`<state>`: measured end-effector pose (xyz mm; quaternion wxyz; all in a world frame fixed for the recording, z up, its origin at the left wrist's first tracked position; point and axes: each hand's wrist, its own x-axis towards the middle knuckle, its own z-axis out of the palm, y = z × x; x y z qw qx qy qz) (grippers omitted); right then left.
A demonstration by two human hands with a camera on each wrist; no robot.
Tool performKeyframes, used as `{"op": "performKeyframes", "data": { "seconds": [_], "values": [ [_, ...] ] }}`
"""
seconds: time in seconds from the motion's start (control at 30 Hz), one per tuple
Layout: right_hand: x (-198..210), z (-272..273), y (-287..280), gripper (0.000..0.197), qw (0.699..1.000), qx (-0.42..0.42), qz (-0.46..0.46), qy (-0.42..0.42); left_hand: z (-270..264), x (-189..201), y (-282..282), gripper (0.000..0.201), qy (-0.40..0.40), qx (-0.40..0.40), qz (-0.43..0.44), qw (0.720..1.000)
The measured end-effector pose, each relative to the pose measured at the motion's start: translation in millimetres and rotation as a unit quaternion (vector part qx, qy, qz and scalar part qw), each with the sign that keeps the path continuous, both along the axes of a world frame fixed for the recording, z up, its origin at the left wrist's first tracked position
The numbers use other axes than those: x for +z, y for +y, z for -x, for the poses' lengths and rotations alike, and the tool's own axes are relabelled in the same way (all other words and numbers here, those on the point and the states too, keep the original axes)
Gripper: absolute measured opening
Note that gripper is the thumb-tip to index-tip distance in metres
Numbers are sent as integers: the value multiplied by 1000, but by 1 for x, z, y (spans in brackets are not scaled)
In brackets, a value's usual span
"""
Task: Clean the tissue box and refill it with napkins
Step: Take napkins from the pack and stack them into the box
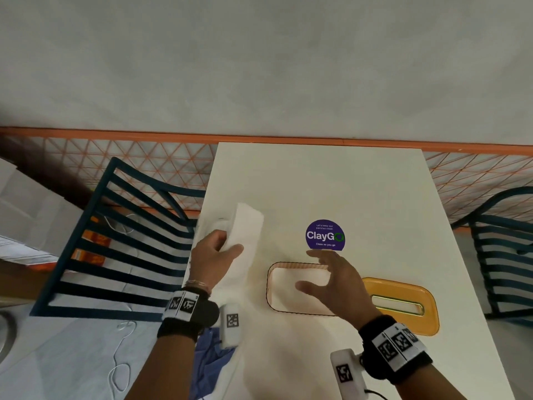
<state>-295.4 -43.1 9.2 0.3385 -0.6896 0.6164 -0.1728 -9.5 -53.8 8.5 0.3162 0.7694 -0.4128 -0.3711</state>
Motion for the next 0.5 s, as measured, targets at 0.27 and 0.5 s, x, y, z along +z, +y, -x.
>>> {"op": "performKeyframes", "data": {
  "seconds": [0.27,0.5],
  "values": [
    [53,5,-12,79,931,46,-259,-255,45,59,22,31,31,-322,-26,946],
    [34,35,0,34,891,-23,-279,-356,67,40,21,53,280,-122,-36,952]
  ]
}}
